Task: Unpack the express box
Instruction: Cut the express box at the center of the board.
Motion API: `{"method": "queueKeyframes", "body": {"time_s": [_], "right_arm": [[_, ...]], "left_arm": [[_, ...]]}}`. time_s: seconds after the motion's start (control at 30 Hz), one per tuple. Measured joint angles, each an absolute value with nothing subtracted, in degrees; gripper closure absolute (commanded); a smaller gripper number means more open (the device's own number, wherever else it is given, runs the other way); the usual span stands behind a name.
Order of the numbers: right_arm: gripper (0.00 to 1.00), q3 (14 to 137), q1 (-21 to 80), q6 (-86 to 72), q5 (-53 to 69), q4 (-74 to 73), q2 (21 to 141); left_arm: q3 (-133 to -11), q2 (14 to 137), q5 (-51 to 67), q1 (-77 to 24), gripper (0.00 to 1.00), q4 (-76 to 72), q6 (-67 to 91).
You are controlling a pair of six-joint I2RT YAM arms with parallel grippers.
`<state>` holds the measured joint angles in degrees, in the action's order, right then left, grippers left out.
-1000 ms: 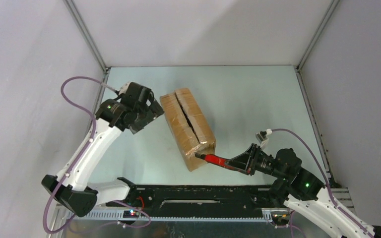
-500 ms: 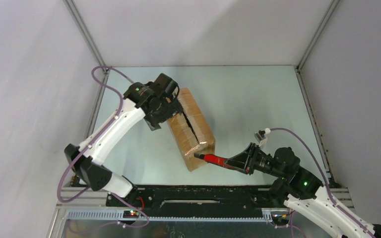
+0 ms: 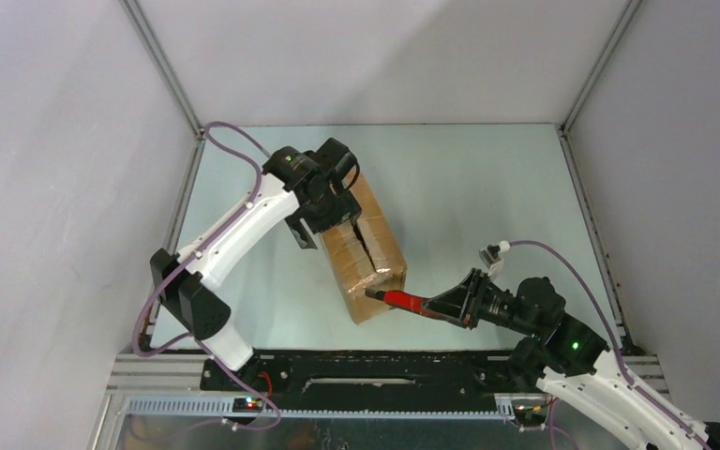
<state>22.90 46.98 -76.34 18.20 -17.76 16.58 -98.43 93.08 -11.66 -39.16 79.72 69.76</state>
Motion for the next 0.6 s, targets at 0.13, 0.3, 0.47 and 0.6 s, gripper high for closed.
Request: {"method": "queueKeyframes", "body": {"time_s": [0.13, 0.3, 0.47, 0.6], "right_arm": [[1.0, 22.8, 47.0, -76.3, 18.2, -17.3, 16.9], [1.0, 22.5, 47.0, -76.3, 18.2, -16.8, 16.9], [1.0, 22.4, 47.0, -76.3, 18.2, -16.5, 16.9], [1.0, 22.1, 47.0, -76.3, 18.2, -16.1, 17.0]], "left_arm": [[-98.3, 93.8, -11.3, -39.2, 0.0, 80.3, 70.1], [-98.3, 95.7, -9.8, -39.2, 0.0, 80.3, 70.0], [-96.2, 97.4, -8.0, -38.8, 0.01, 78.9, 70.0], [-95.6, 97.4, -6.6, -38.1, 0.12, 78.5, 70.0]]}}
